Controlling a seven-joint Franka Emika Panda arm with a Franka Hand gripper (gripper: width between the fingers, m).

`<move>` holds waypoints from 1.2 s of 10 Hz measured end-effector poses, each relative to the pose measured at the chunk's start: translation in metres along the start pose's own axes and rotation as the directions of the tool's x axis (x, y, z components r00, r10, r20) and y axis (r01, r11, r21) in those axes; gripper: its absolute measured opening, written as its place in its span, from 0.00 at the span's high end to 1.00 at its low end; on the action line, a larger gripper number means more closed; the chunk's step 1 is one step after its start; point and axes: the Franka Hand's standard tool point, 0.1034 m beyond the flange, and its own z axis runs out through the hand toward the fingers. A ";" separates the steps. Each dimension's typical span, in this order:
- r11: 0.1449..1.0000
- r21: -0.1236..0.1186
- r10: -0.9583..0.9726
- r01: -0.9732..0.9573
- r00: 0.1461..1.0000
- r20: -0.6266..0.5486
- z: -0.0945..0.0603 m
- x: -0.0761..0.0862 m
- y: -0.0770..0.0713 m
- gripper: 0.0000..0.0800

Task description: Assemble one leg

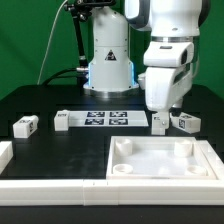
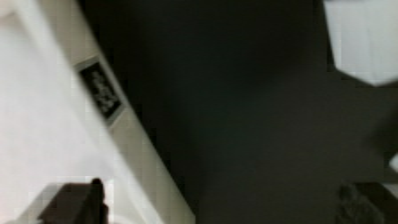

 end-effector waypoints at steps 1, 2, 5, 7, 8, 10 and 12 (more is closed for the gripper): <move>0.994 0.005 0.111 -0.111 0.994 0.002 0.002 0.002 -0.011 0.19; 0.978 0.011 0.208 -0.208 0.978 -0.001 0.004 0.005 -0.019 0.19; 0.878 0.041 0.478 -0.477 0.879 0.003 0.006 0.009 -0.029 0.19; 0.877 0.045 0.478 -0.479 0.878 0.034 0.006 0.008 -0.030 0.19; 0.876 0.045 0.479 -0.480 0.878 0.028 0.006 0.009 -0.032 0.19; 0.865 0.050 0.491 -0.499 0.863 0.120 0.010 0.012 -0.060 0.19; 0.871 0.051 0.462 -0.488 0.851 0.250 0.009 0.017 -0.079 0.19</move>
Offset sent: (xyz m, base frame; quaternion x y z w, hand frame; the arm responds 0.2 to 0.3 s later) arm -0.0164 0.0201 -0.0029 0.0397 0.0121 0.3298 0.9431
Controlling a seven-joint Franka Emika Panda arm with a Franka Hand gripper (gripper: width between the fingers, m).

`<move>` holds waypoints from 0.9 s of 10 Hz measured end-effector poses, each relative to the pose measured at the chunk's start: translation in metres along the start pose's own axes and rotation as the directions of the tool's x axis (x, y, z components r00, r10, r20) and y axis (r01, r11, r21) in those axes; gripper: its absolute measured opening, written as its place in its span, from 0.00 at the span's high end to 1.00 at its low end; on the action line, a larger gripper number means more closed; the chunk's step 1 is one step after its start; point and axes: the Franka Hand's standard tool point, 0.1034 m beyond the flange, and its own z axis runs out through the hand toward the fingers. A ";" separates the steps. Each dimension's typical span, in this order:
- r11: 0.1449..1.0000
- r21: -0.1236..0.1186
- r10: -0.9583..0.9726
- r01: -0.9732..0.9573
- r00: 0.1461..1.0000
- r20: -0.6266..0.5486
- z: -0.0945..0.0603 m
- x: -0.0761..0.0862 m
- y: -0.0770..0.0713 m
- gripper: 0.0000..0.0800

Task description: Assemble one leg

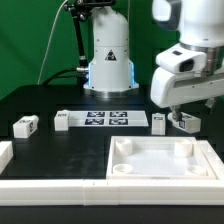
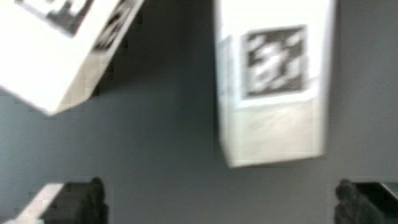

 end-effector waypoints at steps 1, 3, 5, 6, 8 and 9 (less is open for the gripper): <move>1.000 0.001 -0.003 0.003 0.996 0.093 0.002 -0.007 -0.003 0.19; 1.000 0.009 -0.006 0.004 0.967 0.257 0.005 -0.011 -0.003 0.19; 1.000 0.005 -0.005 0.003 0.906 0.422 0.011 -0.016 -0.002 0.19; 1.000 0.002 -0.002 0.001 0.857 0.515 0.013 -0.020 -0.005 0.19; 1.000 -0.003 0.011 -0.012 0.772 0.636 0.021 -0.022 -0.009 0.19; 1.000 -0.003 0.008 -0.009 0.732 0.681 0.025 -0.023 -0.012 0.19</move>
Offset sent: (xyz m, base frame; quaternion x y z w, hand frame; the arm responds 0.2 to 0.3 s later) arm 0.0009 -0.0163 -0.0074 -0.0388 -0.2358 -0.0021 0.9710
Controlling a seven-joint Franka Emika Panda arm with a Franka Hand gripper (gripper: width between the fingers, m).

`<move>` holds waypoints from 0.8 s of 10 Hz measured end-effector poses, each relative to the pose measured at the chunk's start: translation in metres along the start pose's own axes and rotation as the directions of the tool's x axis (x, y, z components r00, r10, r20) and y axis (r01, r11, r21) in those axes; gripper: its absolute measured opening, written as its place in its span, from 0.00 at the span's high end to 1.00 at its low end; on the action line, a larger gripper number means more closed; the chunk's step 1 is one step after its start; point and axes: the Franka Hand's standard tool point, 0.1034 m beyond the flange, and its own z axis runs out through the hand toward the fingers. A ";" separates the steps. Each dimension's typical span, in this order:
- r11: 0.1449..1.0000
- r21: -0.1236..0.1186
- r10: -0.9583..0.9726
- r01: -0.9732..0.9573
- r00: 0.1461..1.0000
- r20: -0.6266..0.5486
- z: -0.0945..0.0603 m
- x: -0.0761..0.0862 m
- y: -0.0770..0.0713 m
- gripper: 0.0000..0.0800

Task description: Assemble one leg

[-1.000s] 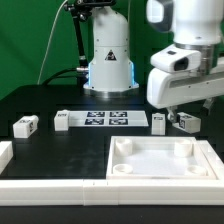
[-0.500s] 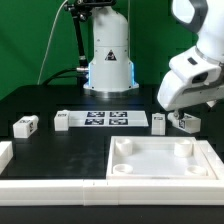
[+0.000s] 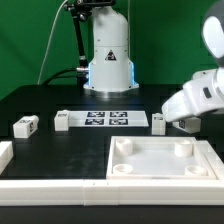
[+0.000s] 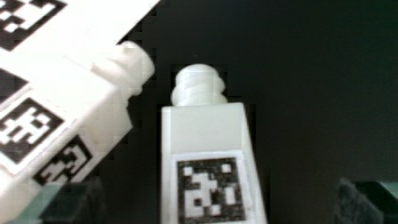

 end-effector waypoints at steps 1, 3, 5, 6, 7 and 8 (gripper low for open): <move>1.000 0.000 -0.005 0.005 0.997 0.073 0.003 0.000 -0.001 0.19; 1.000 0.005 -0.008 0.008 0.998 0.063 0.005 0.009 -0.001 0.19; 1.000 0.007 -0.012 0.012 0.998 0.064 0.008 0.009 -0.001 0.19; 1.000 0.008 -0.013 0.013 0.998 0.058 0.008 0.011 0.000 0.19; 1.000 0.010 -0.013 0.012 0.998 0.059 0.009 0.011 0.000 0.19; 1.000 0.011 -0.012 0.011 0.998 0.059 0.009 0.011 0.001 0.19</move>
Offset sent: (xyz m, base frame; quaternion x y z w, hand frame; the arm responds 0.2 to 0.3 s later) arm -0.0016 -0.0049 -0.0123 -0.0137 0.0110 -0.0120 0.9998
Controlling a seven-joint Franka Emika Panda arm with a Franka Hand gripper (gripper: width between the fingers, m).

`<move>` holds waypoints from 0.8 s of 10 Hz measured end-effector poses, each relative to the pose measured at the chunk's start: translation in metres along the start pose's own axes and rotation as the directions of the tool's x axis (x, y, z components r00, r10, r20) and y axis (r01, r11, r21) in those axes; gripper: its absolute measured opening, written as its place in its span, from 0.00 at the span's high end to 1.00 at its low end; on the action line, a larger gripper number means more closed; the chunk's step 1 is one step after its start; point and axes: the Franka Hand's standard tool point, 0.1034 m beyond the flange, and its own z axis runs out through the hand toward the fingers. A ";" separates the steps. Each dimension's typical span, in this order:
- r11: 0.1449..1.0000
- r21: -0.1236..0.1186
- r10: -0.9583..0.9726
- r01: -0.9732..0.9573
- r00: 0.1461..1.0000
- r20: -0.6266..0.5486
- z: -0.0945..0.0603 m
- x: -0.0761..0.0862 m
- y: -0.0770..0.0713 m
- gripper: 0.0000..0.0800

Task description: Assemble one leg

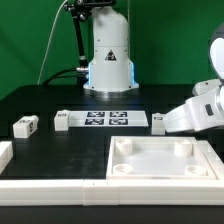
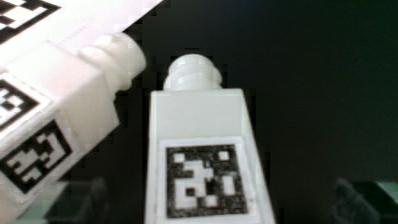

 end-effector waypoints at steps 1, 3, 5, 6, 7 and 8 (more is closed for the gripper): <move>1.000 0.000 0.000 0.000 1.000 0.000 0.000 0.000 0.000 0.39; 1.000 0.000 0.000 0.000 1.000 0.000 0.000 0.000 0.000 0.64; 1.000 0.000 0.000 0.000 1.000 0.000 0.000 0.000 0.000 0.64; 1.000 0.000 0.000 0.000 1.000 0.000 0.000 0.000 0.000 0.64; 1.000 0.000 0.000 0.000 1.000 0.000 0.000 0.000 0.000 0.64; 1.000 0.000 0.000 0.000 1.000 0.000 0.000 0.000 0.000 0.64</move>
Offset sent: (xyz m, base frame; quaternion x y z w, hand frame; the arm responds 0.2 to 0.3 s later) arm 0.0000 0.0000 0.0000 0.0000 0.0000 0.0000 1.0000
